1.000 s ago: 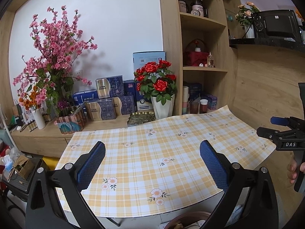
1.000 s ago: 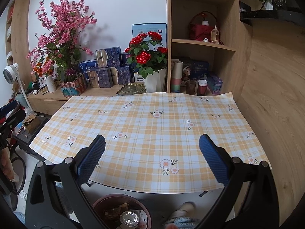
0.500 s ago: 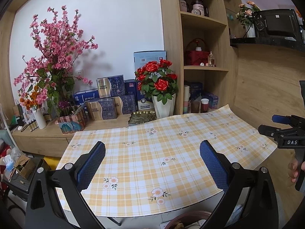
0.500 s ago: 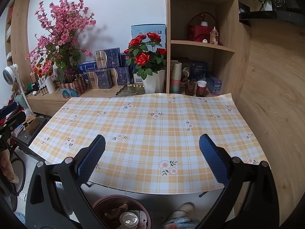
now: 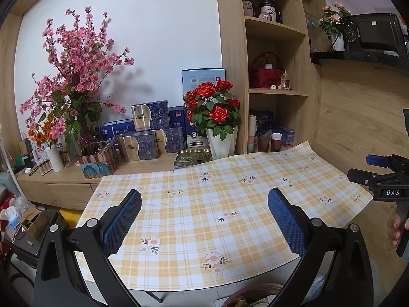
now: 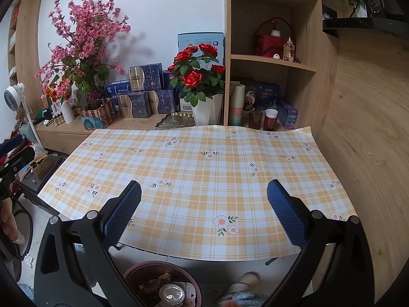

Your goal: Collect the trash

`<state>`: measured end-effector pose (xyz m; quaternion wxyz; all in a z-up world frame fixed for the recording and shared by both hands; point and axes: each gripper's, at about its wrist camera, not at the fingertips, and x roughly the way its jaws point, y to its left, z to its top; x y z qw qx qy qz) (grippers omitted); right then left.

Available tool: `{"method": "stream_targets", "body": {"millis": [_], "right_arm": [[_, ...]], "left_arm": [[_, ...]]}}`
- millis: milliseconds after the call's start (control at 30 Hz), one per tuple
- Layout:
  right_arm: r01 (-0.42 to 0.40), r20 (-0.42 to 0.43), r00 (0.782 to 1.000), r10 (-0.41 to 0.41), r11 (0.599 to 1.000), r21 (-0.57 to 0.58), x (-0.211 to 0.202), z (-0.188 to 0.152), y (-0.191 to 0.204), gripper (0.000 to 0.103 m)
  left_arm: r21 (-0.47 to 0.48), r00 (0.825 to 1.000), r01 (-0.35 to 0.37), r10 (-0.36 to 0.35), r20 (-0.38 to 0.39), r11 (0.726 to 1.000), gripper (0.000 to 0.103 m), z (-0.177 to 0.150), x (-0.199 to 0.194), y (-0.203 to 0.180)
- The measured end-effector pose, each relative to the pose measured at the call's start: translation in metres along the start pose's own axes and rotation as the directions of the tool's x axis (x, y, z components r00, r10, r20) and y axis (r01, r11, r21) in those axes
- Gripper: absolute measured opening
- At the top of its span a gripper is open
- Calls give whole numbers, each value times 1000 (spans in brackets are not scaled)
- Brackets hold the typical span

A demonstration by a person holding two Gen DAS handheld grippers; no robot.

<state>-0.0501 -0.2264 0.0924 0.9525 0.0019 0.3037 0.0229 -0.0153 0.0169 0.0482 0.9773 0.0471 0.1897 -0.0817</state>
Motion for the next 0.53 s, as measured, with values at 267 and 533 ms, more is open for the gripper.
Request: {"method": "stream_targets", "body": {"millis": [267, 533], "right_arm": [[-2, -2, 1000, 2, 1000, -1, 0, -1, 1, 97], [-1, -1, 1000, 1, 1000, -1, 0, -1, 2, 97]], "left_arm": [[0, 1000, 8, -8, 1, 1000, 97, 0, 0, 0], [15, 1000, 0, 0, 6, 1000, 97, -2, 0, -3]]}}
